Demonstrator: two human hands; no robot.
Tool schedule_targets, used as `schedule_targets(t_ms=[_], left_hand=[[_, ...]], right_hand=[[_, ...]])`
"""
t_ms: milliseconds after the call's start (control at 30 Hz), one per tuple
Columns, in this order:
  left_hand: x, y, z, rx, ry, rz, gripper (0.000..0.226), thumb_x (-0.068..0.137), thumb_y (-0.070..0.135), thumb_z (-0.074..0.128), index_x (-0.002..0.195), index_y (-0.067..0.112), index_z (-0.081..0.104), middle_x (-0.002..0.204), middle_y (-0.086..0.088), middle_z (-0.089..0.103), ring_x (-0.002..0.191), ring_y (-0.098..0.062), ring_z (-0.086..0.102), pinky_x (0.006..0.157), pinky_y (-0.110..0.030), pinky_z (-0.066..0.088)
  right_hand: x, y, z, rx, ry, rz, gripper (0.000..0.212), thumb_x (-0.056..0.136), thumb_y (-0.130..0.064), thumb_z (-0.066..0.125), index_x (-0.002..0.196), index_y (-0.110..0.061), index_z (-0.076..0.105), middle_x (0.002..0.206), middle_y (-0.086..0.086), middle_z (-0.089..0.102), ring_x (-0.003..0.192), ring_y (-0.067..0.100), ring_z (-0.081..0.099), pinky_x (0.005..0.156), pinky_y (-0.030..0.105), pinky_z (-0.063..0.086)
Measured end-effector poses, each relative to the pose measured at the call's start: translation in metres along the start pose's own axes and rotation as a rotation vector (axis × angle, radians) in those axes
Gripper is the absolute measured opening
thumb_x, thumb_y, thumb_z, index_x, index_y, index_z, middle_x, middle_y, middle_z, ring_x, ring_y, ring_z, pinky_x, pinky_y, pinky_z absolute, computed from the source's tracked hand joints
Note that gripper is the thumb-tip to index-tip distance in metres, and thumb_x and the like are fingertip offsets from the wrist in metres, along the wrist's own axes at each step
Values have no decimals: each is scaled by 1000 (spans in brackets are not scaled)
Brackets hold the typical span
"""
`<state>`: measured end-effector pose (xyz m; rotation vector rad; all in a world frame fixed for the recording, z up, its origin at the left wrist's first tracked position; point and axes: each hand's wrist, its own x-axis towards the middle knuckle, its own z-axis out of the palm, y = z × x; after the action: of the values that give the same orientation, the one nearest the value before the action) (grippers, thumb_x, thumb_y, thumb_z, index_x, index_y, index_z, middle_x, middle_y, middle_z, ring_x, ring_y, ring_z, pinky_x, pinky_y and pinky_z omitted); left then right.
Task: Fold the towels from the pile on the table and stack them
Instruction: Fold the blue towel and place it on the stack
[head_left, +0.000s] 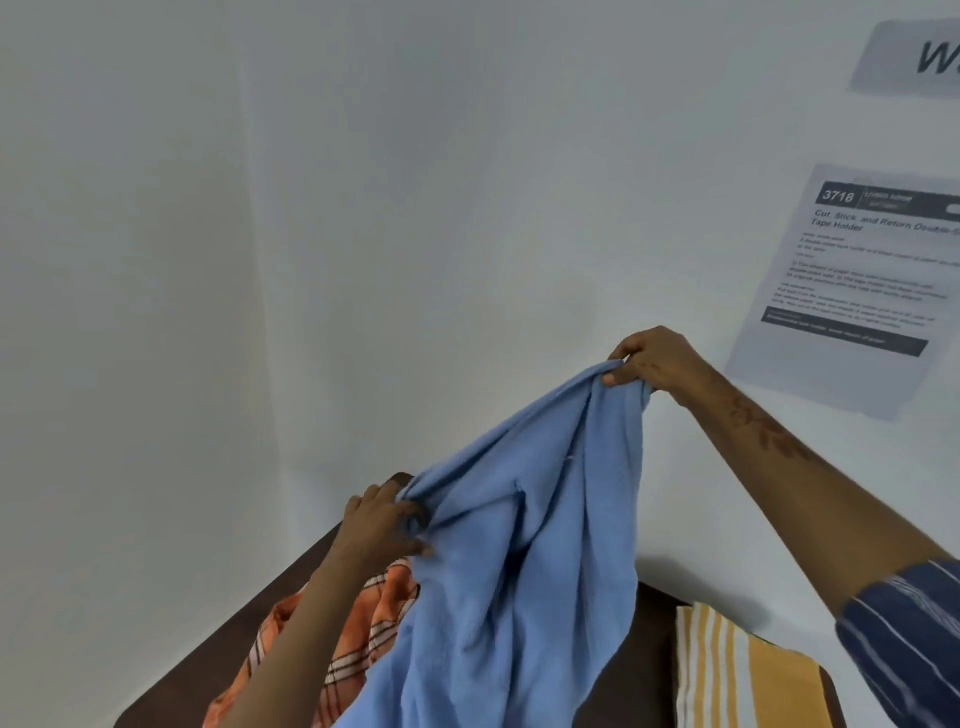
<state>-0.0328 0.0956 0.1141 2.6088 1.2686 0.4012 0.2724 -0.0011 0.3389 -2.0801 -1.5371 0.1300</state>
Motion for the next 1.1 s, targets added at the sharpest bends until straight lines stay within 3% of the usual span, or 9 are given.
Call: schedule_targets(t_ms=[67, 200, 300, 367, 467, 533, 733, 933, 1100], left_hand=[[-12, -4, 6, -460, 148, -72, 4, 78, 29, 65, 75, 27, 67, 87, 11, 53, 87, -20, 57, 71, -18, 41], [-18, -7, -5, -1334, 381, -365, 21, 86, -8, 57, 88, 9, 69, 84, -4, 67, 76, -19, 58, 63, -20, 50], [-10, -15, -22, -1227, 330, -488, 23, 85, -8, 53, 93, 7, 70, 86, -8, 65, 74, -19, 59, 63, -25, 47], [-3, -25, -31, -783, 410, -499, 25, 77, -4, 54, 77, 13, 71, 85, -7, 66, 69, -19, 56, 57, -26, 40], [2, -41, -43, -262, 414, -555, 21, 79, 2, 49, 74, 15, 65, 92, -11, 59, 75, -29, 53, 62, -29, 38], [7, -52, -46, -303, 406, -634, 22, 82, 0, 44, 85, 11, 63, 97, -14, 56, 83, -33, 54, 67, -33, 39], [10, -94, -44, -438, 267, -763, 21, 79, 1, 45, 96, 7, 56, 98, -16, 63, 92, -36, 59, 78, -38, 49], [6, -88, -66, -1038, 163, -787, 32, 81, -22, 38, 67, 3, 55, 79, -14, 53, 71, -28, 50, 35, -18, 47], [-13, -100, -71, -1309, 28, -503, 17, 83, -16, 53, 88, -4, 65, 90, -18, 64, 92, -29, 61, 66, -20, 58]], right_hand=[[1, 5, 1, 20, 3, 22, 28, 71, -9, 78, 97, -1, 71, 87, 5, 63, 84, 17, 57, 62, 22, 41], [2, 18, 6, 27, 4, 41, 27, 71, -9, 78, 96, -1, 72, 82, 6, 63, 81, 18, 57, 56, 17, 40], [5, 23, 13, 4, 2, 29, 28, 70, -10, 79, 96, -2, 72, 85, 6, 64, 83, 17, 57, 58, 17, 42], [6, 21, 14, -73, -53, -3, 25, 69, -12, 80, 93, -6, 72, 84, 1, 64, 83, 15, 57, 59, 17, 41], [-2, 12, 13, -171, -578, -94, 15, 74, -9, 77, 80, -18, 68, 66, -15, 63, 68, 2, 57, 60, 19, 42], [-8, 8, 18, -139, -901, -25, 15, 77, -4, 73, 82, -16, 66, 67, -11, 64, 66, 4, 58, 62, 22, 47], [-9, 11, 27, -145, -1019, 20, 15, 78, 2, 70, 81, -12, 63, 70, -5, 66, 69, 8, 62, 65, 24, 51], [-12, 12, 29, -198, -1037, 78, 18, 71, -2, 75, 79, -12, 63, 67, -9, 69, 69, 8, 65, 63, 24, 54], [-14, 17, 22, -204, -1026, 121, 18, 79, 5, 68, 77, -11, 61, 63, -10, 67, 62, 4, 63, 58, 22, 51]])
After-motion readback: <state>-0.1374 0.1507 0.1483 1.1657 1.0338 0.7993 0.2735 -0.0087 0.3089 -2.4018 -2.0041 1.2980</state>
